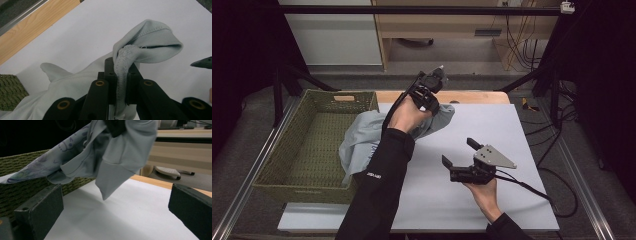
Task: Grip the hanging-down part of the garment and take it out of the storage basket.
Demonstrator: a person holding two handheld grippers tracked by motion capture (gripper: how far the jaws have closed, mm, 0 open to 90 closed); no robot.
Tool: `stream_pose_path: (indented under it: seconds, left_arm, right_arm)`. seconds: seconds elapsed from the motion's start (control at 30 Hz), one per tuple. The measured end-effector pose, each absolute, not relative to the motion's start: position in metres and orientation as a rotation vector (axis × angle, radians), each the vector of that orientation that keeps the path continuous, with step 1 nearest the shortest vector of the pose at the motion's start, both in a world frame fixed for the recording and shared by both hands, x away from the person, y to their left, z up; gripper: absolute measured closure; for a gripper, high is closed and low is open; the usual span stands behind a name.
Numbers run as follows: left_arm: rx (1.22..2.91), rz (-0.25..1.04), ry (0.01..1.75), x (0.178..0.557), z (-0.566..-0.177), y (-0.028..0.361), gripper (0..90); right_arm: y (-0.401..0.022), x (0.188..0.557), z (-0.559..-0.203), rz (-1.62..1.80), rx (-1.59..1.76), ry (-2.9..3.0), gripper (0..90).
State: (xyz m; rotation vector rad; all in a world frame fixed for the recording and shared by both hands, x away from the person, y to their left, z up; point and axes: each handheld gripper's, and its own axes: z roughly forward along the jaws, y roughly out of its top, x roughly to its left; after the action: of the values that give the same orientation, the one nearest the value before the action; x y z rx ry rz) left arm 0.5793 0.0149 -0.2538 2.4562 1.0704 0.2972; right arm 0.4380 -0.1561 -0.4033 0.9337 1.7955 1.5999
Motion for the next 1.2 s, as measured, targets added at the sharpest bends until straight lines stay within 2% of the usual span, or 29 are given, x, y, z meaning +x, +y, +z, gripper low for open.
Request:
stream_pose_path:
  seconds: [0.73, 1.2]
  left_arm:
    - [2.457, 0.295, 1.067, 0.578, -0.251, 0.019, 82.1]
    - [2.457, 0.295, 1.065, 0.578, -0.25, 0.019, 82.1]
  right_arm:
    - [-0.088, 0.483, -0.417, 1.609, 0.923, 1.839, 0.4]
    - [-0.072, 0.517, -0.427, 1.618, 0.935, 1.822, 1.4]
